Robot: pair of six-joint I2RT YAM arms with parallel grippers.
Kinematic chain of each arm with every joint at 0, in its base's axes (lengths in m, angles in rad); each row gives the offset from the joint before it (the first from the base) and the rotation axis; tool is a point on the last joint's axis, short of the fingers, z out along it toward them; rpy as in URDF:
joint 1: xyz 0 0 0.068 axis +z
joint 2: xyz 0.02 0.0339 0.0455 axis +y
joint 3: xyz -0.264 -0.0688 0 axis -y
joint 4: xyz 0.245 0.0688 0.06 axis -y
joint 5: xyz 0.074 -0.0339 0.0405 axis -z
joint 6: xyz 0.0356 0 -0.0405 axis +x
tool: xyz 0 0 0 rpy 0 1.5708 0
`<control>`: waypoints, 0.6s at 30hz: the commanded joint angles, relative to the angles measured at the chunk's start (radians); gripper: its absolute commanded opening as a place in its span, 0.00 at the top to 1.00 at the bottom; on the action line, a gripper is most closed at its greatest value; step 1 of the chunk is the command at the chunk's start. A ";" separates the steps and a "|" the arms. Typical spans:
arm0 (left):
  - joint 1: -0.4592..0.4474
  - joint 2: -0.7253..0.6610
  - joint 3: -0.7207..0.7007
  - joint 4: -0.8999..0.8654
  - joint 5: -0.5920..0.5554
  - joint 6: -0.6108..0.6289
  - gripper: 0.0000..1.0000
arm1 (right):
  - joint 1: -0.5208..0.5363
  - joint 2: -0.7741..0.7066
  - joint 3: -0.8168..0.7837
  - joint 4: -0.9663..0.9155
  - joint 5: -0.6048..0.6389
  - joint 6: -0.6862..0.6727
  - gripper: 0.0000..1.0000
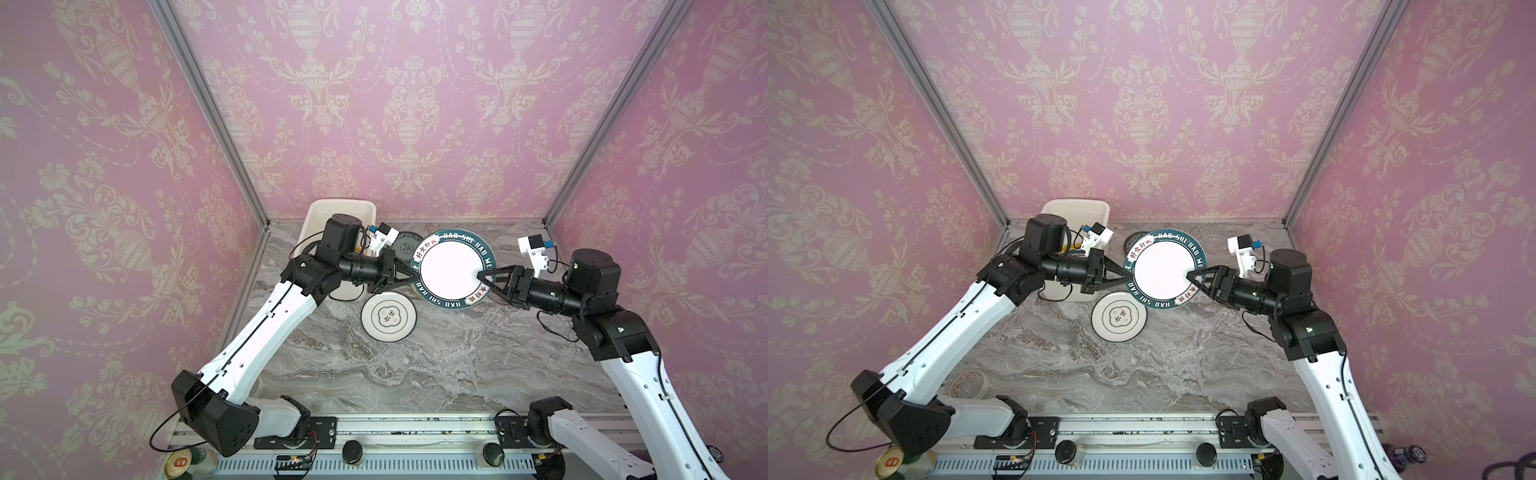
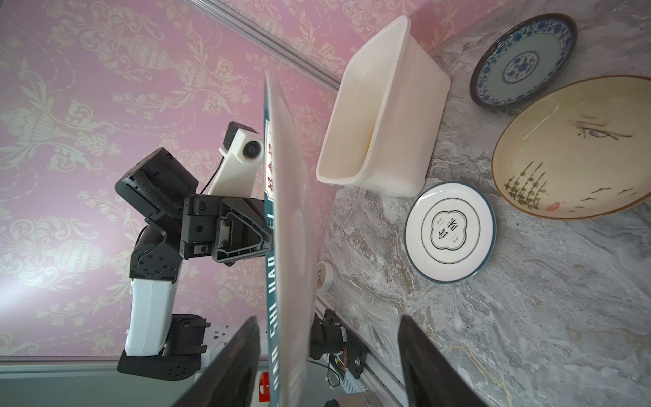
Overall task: Place the plates into the plastic bin on the countertop
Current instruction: Pick up the plate from the middle-right of the table.
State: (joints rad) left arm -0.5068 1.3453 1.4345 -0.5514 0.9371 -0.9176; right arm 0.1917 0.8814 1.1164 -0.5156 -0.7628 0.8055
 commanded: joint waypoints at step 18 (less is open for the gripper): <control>-0.002 -0.031 -0.057 0.169 0.074 -0.090 1.00 | 0.069 0.064 0.008 0.180 0.083 0.079 0.87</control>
State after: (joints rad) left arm -0.5068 1.3449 1.3914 -0.4702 0.9630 -0.9722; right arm 0.2520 0.9451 1.1004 -0.3649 -0.7048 0.8749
